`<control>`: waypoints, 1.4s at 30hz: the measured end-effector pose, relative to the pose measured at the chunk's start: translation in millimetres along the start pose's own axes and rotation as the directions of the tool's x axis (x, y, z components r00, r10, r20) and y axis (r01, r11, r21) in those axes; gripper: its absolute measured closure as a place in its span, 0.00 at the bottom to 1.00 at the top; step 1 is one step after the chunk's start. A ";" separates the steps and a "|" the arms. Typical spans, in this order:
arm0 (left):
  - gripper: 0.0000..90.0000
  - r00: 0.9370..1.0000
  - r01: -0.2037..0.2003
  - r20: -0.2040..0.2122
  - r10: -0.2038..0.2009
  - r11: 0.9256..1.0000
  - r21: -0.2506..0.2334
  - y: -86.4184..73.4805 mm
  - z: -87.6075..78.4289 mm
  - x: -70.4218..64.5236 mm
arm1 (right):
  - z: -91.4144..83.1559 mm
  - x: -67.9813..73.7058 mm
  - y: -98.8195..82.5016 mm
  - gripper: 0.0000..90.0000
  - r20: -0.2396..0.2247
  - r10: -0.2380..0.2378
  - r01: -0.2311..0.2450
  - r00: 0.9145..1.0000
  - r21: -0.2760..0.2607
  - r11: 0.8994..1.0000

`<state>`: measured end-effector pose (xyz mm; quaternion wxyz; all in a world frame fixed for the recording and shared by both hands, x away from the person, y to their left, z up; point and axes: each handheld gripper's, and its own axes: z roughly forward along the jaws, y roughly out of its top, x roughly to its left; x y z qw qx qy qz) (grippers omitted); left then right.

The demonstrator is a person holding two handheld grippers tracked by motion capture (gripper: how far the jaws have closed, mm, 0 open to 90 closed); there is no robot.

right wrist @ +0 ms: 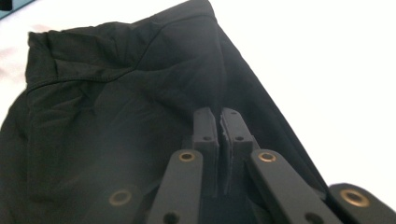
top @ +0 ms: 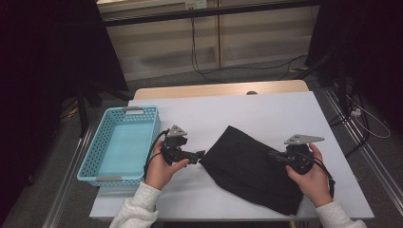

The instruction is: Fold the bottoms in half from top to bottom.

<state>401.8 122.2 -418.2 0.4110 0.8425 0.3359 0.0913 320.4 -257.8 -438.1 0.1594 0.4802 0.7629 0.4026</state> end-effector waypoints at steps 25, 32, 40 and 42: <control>0.13 1.000 0.018 0.008 -0.018 1.000 0.021 -2.3 5.8 3.2 | -15.2 -5.4 -6.5 0.96 0.000 0.025 -0.025 1.000 -0.026 0.999; 0.13 1.000 0.021 0.012 -0.021 1.000 0.018 -1.1 4.2 4.3 | -20.0 -7.6 -9.3 0.96 0.006 0.031 -0.031 1.000 -0.031 0.999; 0.13 1.000 0.024 0.011 -0.024 1.000 0.014 2.1 5.5 5.3 | -25.1 -9.4 -13.7 0.96 0.013 0.032 -0.032 0.999 -0.031 0.999; 0.13 1.000 0.022 0.012 -0.023 1.000 0.010 2.6 6.3 5.4 | -26.5 -10.0 -14.8 0.96 0.016 0.036 -0.036 0.999 -0.030 0.999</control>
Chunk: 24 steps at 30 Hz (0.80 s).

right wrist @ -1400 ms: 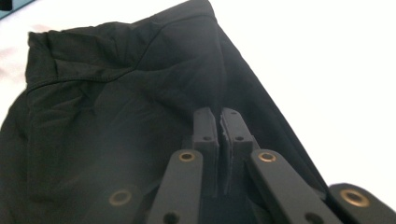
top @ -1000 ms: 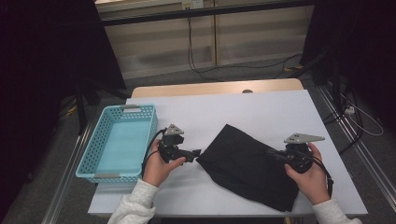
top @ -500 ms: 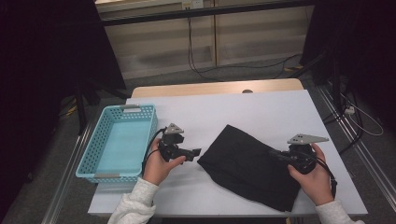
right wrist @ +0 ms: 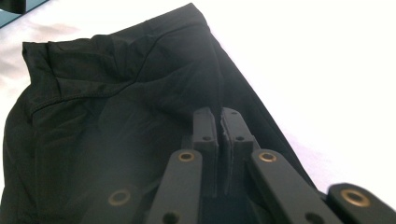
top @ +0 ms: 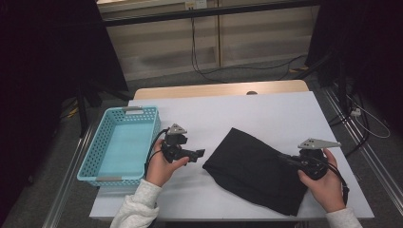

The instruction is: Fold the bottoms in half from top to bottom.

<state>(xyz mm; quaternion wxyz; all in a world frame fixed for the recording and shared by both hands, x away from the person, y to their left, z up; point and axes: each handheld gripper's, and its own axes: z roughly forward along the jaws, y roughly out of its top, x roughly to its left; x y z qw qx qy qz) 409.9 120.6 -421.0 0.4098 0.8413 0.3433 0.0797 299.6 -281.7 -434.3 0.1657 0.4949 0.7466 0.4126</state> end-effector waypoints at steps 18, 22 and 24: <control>0.13 1.000 -0.011 0.005 0.011 1.000 0.010 3.2 7.0 -2.6 | -8.3 -2.7 -6.5 0.96 0.011 0.008 -0.008 1.000 0.004 1.000; 0.13 1.000 -0.008 0.009 0.008 1.000 0.010 4.1 7.6 -2.6 | -10.7 -3.6 -7.9 0.96 0.019 0.007 -0.007 1.000 0.008 1.000; 0.13 1.000 -0.012 0.008 0.012 1.000 0.009 4.8 7.8 -2.3 | -11.8 -4.0 -8.7 0.96 0.022 0.007 -0.007 1.000 0.007 1.000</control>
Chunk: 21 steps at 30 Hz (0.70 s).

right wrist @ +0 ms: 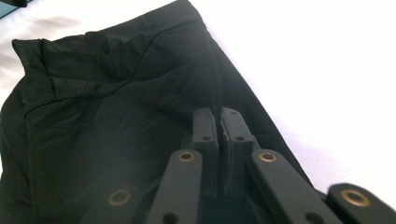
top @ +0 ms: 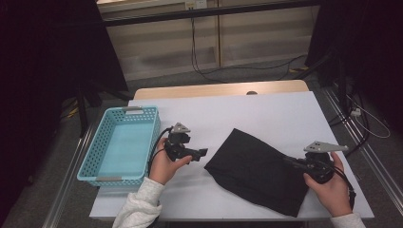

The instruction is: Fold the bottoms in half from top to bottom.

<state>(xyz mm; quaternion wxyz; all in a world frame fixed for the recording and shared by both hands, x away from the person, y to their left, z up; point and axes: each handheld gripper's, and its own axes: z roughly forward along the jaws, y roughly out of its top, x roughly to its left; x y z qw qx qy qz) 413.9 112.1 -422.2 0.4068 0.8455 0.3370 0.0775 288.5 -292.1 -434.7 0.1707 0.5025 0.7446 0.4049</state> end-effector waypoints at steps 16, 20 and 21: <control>0.13 1.000 -0.008 0.010 0.008 1.000 -0.003 6.1 5.5 -3.1 | -11.6 -3.5 -5.4 0.96 0.011 0.013 -0.013 1.000 0.000 1.000; 0.13 1.000 -0.008 0.011 0.008 1.000 -0.008 6.9 5.8 -3.5 | -15.0 -4.0 -6.3 0.96 0.023 0.007 -0.007 1.000 0.003 1.000; 0.13 1.000 -0.013 0.010 0.013 1.000 -0.004 7.0 5.9 -3.5 | -16.3 -4.1 -6.7 0.96 0.023 0.008 -0.008 1.000 0.003 1.000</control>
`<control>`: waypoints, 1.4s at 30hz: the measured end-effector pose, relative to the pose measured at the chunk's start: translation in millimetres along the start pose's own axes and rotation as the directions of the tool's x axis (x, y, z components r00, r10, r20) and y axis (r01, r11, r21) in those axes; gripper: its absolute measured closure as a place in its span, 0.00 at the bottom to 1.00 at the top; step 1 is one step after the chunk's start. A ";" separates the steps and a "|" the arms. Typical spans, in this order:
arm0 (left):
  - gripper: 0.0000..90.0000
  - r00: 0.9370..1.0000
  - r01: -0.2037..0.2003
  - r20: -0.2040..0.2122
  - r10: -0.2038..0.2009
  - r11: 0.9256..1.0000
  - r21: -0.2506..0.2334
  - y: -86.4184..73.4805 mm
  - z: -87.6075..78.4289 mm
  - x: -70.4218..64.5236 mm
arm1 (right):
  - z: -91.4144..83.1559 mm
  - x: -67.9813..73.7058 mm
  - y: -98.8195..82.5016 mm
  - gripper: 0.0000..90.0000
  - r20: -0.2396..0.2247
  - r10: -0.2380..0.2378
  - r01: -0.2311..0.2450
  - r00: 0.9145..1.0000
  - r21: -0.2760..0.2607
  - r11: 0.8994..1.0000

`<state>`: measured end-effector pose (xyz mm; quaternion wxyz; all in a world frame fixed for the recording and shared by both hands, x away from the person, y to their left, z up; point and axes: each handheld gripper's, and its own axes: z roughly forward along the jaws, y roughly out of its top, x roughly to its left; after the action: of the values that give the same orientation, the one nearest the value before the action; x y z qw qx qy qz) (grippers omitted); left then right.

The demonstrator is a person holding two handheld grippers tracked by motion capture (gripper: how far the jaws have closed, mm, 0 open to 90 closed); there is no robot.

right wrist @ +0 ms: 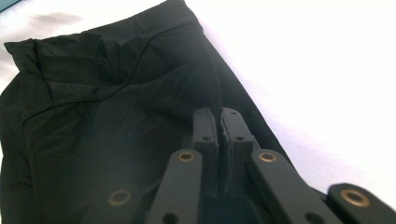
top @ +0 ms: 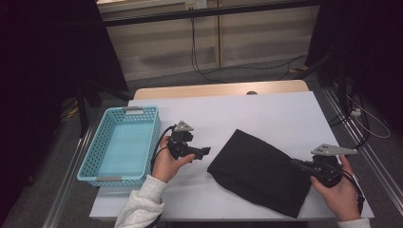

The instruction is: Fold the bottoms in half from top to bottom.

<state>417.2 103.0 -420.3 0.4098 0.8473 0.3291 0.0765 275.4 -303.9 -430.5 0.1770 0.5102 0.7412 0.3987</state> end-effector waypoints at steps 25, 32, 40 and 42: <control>0.13 1.000 -0.002 0.008 0.002 1.000 -0.005 1.3 -0.8 -2.7 | -6.8 -4.5 -5.1 0.96 0.009 0.009 -0.009 1.000 0.016 1.000; 0.13 1.000 -0.010 0.013 0.010 1.000 0.000 1.5 0.1 -5.6 | -12.7 -6.2 -6.0 0.96 0.012 0.008 -0.008 1.000 0.025 1.000; 0.13 1.000 -0.024 0.018 0.024 1.000 -0.005 3.3 0.0 -10.7 | -19.2 -10.9 -11.3 0.96 0.020 0.021 -0.022 1.000 0.037 0.999; 0.13 1.000 -0.023 0.020 0.023 1.000 -0.001 2.9 0.9 -12.1 | -19.7 -10.7 -11.1 0.96 0.020 0.025 -0.026 0.999 0.039 0.999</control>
<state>409.6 93.7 -417.1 0.4124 0.8516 0.3153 0.0725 259.9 -323.4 -428.4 0.1691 0.5268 0.7407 0.3812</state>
